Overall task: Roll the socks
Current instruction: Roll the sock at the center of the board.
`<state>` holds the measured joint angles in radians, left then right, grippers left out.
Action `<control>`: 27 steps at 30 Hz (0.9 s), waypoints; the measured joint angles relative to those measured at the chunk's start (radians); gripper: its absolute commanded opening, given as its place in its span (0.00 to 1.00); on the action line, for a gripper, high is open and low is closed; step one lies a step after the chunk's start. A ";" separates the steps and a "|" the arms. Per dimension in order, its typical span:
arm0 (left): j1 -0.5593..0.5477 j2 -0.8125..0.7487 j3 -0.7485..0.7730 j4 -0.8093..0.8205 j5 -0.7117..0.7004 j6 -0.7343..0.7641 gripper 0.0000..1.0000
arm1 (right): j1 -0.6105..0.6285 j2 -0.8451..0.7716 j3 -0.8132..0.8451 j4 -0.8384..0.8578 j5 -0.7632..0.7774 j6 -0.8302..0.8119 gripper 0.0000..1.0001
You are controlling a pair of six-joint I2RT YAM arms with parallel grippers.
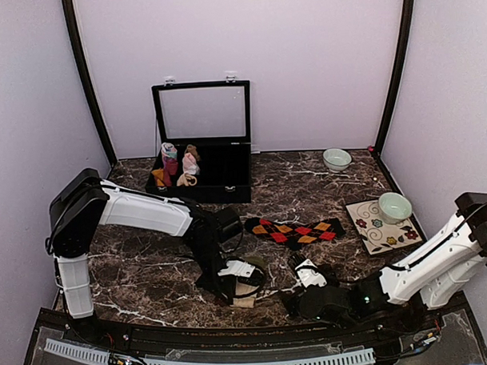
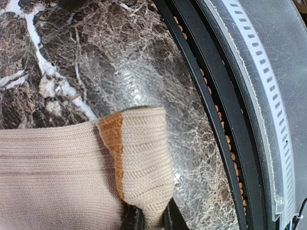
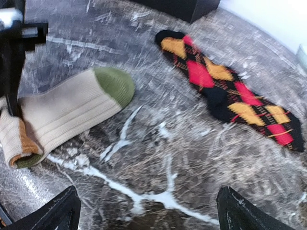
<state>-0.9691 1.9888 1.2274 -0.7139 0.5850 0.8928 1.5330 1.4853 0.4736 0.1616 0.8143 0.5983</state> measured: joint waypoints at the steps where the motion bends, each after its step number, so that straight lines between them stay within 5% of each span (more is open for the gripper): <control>1: 0.002 0.010 0.011 -0.011 0.009 -0.004 0.03 | 0.010 -0.025 -0.014 -0.005 0.033 0.002 0.99; 9: 0.007 0.029 0.027 -0.028 0.036 -0.038 0.02 | -0.037 -0.246 -0.135 -0.146 0.196 0.301 0.99; 15: 0.007 0.029 0.026 -0.024 0.037 -0.064 0.01 | -0.139 -0.444 -0.228 -0.126 0.134 0.257 0.99; 19: 0.008 0.028 0.016 -0.011 0.047 -0.091 0.01 | -0.225 -0.451 -0.220 -0.020 -0.018 0.144 0.62; 21: 0.011 0.027 0.008 0.000 0.063 -0.110 0.01 | -0.282 -0.412 -0.203 0.030 -0.106 0.103 0.13; 22: 0.014 0.027 0.005 0.005 0.070 -0.118 0.01 | -0.309 -0.388 -0.196 0.055 -0.147 0.086 0.00; 27: 0.033 0.024 -0.021 0.035 0.113 -0.155 0.01 | -0.424 -0.229 -0.129 0.183 -0.375 0.056 0.00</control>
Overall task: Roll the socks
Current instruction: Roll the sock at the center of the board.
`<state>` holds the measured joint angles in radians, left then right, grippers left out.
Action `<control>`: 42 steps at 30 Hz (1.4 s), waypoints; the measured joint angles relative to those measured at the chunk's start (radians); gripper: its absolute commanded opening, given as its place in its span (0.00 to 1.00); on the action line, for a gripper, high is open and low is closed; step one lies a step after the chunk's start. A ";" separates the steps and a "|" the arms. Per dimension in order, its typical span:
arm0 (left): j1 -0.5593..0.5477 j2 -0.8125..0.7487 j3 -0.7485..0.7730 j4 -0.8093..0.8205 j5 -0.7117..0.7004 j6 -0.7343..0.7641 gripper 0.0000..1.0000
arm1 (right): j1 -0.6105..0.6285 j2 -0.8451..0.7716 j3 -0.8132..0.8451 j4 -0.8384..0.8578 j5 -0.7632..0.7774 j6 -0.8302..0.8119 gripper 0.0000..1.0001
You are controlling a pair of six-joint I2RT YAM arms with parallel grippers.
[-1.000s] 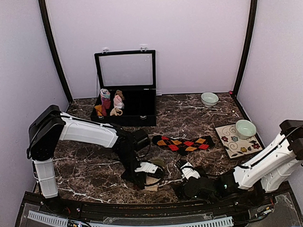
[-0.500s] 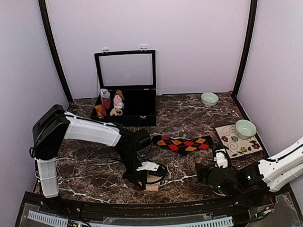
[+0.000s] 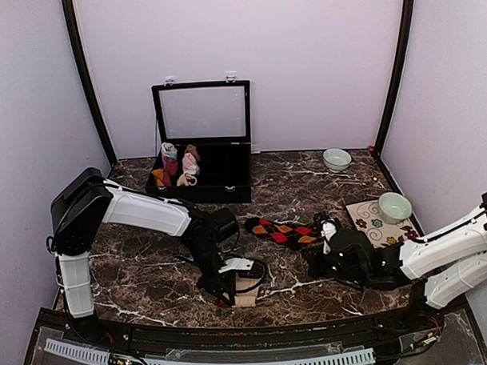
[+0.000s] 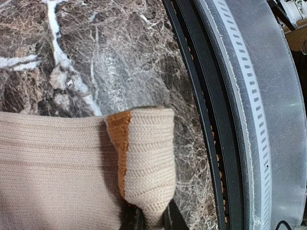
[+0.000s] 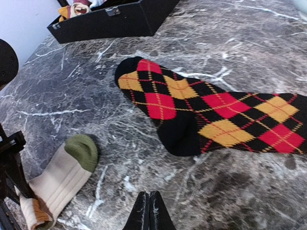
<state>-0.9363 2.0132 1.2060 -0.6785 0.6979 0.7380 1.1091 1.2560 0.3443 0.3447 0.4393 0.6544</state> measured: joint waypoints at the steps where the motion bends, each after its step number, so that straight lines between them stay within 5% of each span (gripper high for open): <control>1: 0.002 -0.001 -0.005 0.005 0.005 -0.005 0.01 | -0.020 0.039 0.019 0.025 -0.051 -0.003 0.00; 10: 0.008 -0.012 -0.032 0.043 0.021 -0.040 0.01 | -0.149 0.436 0.202 0.302 -0.568 0.063 0.00; 16: 0.009 -0.018 -0.043 0.058 0.021 -0.048 0.01 | -0.154 0.581 0.267 0.378 -0.752 0.111 0.00; 31: 0.003 -0.027 -0.047 0.061 0.002 -0.063 0.01 | -0.153 0.711 0.565 0.039 -0.723 -0.010 0.00; 42: 0.000 -0.036 -0.056 0.071 -0.012 -0.084 0.00 | -0.167 0.806 0.716 -0.015 -0.753 -0.092 0.04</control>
<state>-0.9360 1.9770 1.1500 -0.6079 0.6861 0.6540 0.9421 2.0624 1.0599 0.3298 -0.3138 0.5621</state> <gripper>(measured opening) 0.081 0.003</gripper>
